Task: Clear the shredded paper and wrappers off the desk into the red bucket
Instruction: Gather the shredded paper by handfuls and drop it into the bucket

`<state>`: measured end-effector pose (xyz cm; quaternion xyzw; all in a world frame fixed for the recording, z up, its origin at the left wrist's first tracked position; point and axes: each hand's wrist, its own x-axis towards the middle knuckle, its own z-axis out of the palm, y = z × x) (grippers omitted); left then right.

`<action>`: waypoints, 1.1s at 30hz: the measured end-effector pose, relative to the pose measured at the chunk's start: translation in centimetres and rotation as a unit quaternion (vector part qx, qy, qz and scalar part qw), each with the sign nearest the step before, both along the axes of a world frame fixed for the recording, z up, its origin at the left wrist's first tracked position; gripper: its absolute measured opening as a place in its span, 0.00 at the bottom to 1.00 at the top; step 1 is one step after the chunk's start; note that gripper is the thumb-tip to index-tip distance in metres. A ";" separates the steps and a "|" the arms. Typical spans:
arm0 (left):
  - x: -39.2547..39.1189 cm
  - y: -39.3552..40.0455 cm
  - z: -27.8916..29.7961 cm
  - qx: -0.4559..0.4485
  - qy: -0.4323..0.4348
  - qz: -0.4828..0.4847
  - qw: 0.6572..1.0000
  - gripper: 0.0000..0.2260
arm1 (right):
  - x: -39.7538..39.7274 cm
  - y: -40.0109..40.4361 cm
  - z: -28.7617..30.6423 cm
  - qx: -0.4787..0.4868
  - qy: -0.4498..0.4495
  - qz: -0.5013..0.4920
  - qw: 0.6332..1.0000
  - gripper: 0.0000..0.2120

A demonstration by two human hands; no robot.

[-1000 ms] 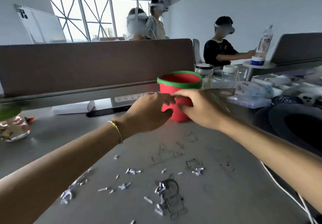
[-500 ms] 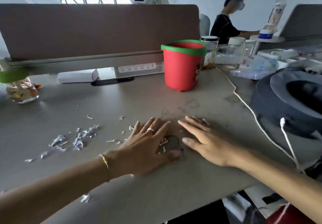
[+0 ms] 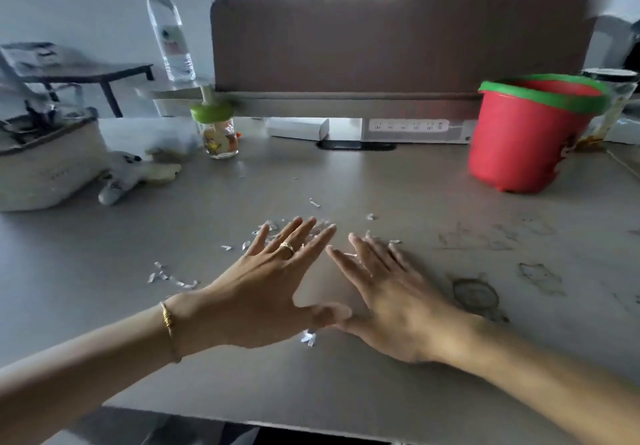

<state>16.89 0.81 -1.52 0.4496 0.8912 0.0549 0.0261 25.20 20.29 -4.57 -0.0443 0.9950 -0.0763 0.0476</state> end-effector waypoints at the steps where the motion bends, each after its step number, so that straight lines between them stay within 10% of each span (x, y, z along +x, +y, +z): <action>1: 0.3 -1.1 0.0 -0.001 -0.003 0.007 1.000 0.46 | -0.7 -0.6 -0.1 -0.001 -0.004 0.013 1.000 0.48; 16: -1.3 -8.6 -2.9 -0.003 -0.012 0.306 0.952 0.49 | -4.1 -3.0 1.0 -0.031 0.043 0.091 0.994 0.44; 27: -0.5 -3.6 -2.0 0.170 -0.066 0.104 0.978 0.40 | -4.0 -1.7 0.4 0.008 0.002 0.045 0.999 0.54; 33: -0.2 -5.3 -2.6 0.013 -0.032 0.152 0.988 0.52 | -10.5 -2.1 -0.3 -0.025 0.014 0.027 0.999 0.46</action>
